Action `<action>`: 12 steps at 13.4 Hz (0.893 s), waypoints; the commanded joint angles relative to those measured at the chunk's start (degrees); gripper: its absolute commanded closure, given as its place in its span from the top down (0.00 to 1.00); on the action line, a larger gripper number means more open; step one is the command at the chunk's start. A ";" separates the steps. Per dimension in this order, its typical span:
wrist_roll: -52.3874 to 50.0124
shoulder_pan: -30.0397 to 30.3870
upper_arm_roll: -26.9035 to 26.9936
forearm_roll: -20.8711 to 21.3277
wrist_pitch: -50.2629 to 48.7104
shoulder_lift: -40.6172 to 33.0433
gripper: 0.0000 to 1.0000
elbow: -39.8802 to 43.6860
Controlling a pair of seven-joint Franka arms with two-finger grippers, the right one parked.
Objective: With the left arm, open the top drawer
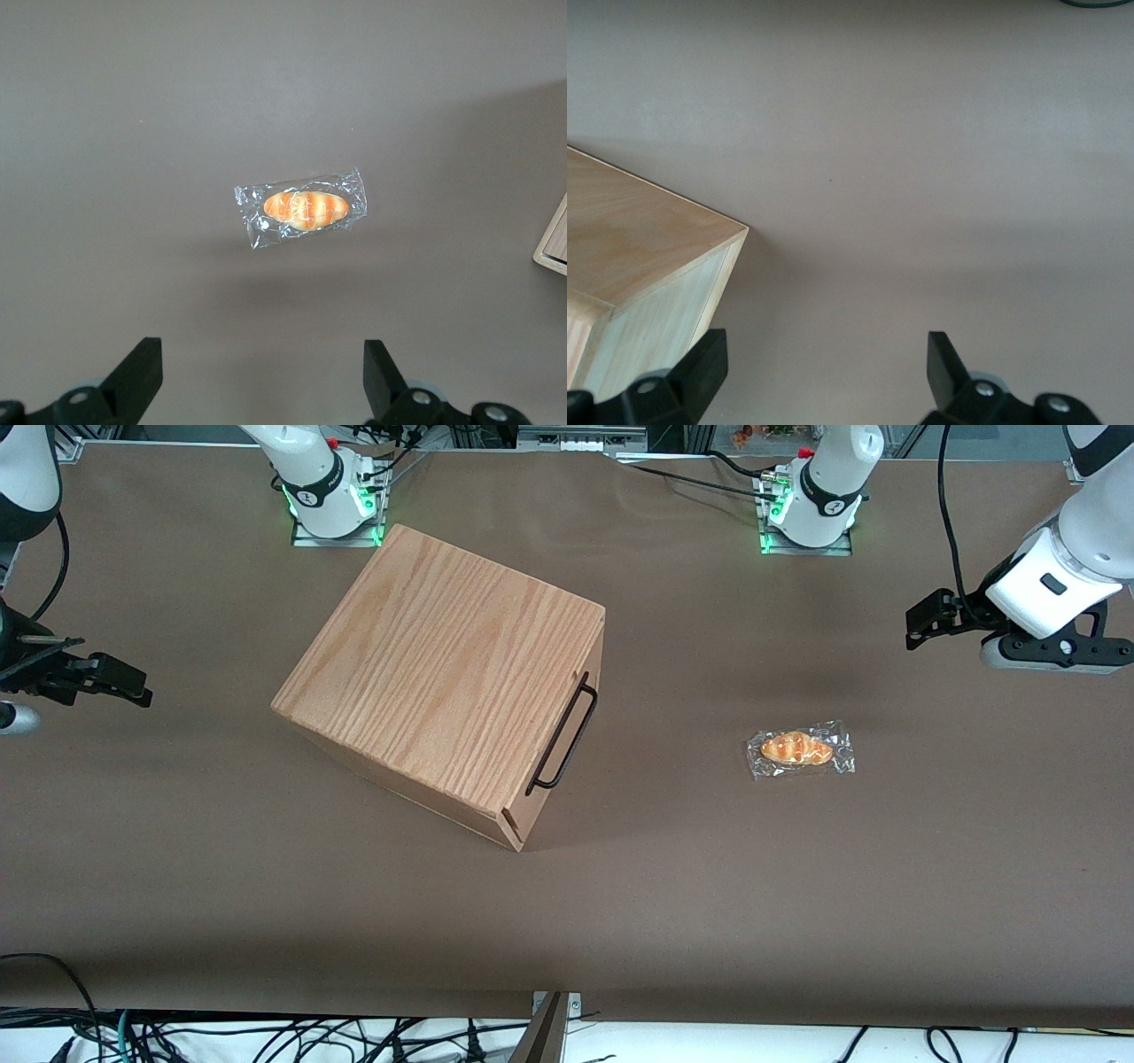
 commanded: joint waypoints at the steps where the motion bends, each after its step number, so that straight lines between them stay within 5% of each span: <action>1: 0.63 0.56 -0.25 -0.07 0.61 -0.58 1.00 -0.77; 12: 0.36 0.56 -0.07 -0.60 0.61 -0.49 1.00 -0.85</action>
